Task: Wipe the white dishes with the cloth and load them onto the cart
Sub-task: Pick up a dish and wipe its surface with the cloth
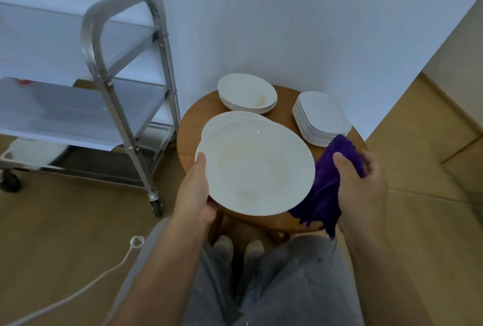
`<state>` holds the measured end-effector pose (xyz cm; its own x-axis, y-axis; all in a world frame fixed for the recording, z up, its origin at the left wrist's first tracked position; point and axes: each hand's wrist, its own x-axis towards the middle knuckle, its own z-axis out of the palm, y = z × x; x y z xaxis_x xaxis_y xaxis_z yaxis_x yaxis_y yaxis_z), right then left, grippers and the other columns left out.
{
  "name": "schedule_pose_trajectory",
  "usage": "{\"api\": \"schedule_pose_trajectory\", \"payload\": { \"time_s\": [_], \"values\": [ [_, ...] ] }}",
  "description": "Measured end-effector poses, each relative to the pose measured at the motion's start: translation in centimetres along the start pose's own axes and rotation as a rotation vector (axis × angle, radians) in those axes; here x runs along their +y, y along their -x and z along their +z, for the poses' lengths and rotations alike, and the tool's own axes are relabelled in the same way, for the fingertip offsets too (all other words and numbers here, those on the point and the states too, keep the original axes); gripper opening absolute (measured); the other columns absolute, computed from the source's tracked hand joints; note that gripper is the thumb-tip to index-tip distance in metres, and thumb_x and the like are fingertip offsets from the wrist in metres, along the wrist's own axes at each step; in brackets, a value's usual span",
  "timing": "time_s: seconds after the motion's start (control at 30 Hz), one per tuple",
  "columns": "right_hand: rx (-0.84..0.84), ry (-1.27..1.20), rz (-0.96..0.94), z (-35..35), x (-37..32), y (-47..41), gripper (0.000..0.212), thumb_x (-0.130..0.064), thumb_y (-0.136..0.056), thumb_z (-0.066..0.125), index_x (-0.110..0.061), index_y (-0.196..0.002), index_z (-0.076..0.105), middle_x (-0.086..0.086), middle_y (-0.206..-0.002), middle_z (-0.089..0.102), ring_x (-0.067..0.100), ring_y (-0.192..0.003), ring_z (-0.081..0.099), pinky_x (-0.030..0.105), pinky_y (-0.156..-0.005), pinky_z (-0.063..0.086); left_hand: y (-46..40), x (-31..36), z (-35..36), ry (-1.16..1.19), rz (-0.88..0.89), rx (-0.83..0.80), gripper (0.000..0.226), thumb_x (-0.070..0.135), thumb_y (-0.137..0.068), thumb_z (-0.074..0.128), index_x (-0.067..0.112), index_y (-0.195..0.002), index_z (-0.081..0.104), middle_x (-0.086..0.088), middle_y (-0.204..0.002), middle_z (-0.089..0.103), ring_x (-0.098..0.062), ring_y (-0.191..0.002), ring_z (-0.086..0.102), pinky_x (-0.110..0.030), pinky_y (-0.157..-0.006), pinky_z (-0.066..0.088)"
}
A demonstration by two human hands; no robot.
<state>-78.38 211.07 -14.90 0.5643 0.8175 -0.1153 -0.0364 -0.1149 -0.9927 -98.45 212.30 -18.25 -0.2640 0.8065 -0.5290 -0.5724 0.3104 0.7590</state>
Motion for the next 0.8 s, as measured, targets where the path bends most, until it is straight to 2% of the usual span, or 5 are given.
{"api": "schedule_pose_trajectory", "payload": {
  "time_s": [0.13,0.27,0.37,0.63,0.8],
  "values": [
    [-0.187,0.342,-0.21,1.2,-0.7,2.7,0.067,-0.033,-0.087,0.062,-0.031,-0.143,0.025,-0.017,-0.12,0.05,0.015,-0.113,0.052,0.027,-0.085,0.048,0.3,-0.7,0.0,0.003,0.057,0.029,0.031,0.051,-0.092,0.047,0.032,-0.111,0.061,0.004,-0.094,0.071,-0.022,-0.086,0.068,-0.037,-0.069,0.058],
    [-0.497,0.866,-0.147,4.1,2.3,4.3,0.089,-0.047,-0.09,0.052,-0.022,-0.148,-0.012,-0.004,-0.157,0.0,0.023,-0.144,0.006,0.038,-0.114,0.016,0.8,-1.5,0.2,-0.026,0.139,-0.054,0.018,0.053,-0.092,0.044,0.041,-0.092,0.057,0.013,-0.077,0.072,-0.012,-0.071,0.07,-0.03,-0.059,0.058],
    [-0.375,1.236,-0.344,4.8,4.1,2.5,0.074,-0.047,-0.097,0.029,-0.01,-0.149,-0.008,0.005,-0.159,-0.006,0.022,-0.145,-0.01,0.038,-0.114,-0.005,1.2,-2.2,0.3,-0.06,0.16,-0.103,0.021,0.054,-0.092,0.042,0.042,-0.09,0.059,0.016,-0.079,0.072,-0.01,-0.072,0.069,-0.029,-0.058,0.057],
    [-0.383,0.94,-0.49,8.0,4.9,1.0,0.061,-0.034,-0.099,0.029,-0.016,-0.151,0.001,-0.002,-0.159,0.006,0.014,-0.145,0.0,0.037,-0.114,-0.002,1.9,-4.2,0.5,-0.154,0.169,-0.182,0.025,0.052,-0.093,0.04,0.038,-0.095,0.061,0.006,-0.098,0.07,-0.018,-0.094,0.065,-0.036,-0.077,0.056],
    [-0.644,0.762,-0.628,8.9,5.8,5.9,0.054,-0.028,-0.101,0.026,-0.021,-0.151,0.006,-0.005,-0.157,0.015,-0.001,-0.14,-0.001,0.026,-0.112,-0.004,1.2,-3.3,0.0,-0.156,0.27,-0.202,0.029,0.046,-0.096,0.039,0.031,-0.098,0.065,0.01,-0.084,0.073,-0.002,-0.078,0.068,-0.015,-0.058,0.052]
  ]
}}
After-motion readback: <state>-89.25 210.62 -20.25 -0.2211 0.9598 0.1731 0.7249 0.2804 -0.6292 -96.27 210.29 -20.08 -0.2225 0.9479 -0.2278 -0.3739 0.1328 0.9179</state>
